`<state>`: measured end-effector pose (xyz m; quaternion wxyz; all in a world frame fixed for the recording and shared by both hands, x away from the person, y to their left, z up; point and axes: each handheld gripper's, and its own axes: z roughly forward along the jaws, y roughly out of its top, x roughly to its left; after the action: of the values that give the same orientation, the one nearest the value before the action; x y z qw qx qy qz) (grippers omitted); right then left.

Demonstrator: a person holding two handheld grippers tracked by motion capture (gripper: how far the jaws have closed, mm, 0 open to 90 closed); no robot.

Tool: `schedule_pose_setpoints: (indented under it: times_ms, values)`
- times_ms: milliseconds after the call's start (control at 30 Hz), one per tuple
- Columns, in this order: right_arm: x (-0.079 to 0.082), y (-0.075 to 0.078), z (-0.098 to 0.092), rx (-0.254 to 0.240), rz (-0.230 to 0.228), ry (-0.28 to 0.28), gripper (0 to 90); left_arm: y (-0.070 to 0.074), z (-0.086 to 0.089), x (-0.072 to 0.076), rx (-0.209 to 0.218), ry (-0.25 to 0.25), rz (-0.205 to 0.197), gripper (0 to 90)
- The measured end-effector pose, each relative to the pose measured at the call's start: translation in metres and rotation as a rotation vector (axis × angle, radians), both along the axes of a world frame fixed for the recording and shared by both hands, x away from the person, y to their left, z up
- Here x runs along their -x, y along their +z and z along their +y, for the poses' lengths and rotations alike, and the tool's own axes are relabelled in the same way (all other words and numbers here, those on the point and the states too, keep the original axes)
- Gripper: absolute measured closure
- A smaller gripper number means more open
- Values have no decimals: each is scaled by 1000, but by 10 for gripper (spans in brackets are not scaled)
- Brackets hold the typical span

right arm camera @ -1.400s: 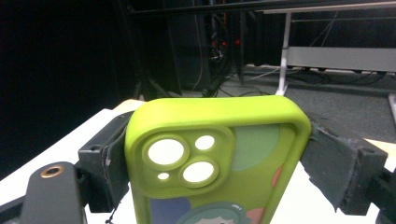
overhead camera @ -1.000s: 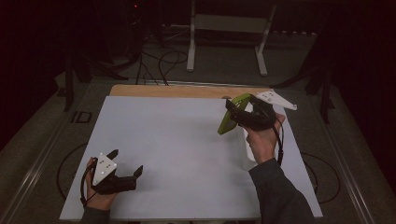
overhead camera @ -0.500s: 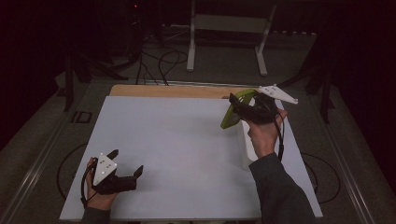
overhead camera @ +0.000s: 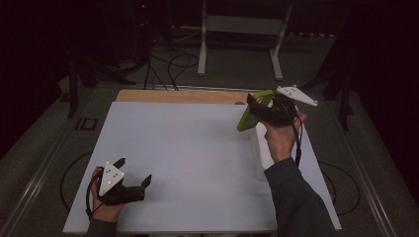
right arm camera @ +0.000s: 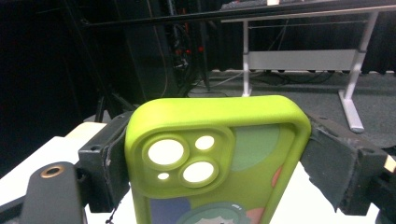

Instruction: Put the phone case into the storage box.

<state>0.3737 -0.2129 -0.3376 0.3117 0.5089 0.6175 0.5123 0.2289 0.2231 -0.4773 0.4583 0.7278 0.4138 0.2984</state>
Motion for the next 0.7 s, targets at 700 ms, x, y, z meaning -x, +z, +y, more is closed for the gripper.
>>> schedule_pose_setpoints:
  times_ms: [700]
  values:
    - [-14,3,-10,48,-10,-84,168,1,2,0,3,8,-3,1]
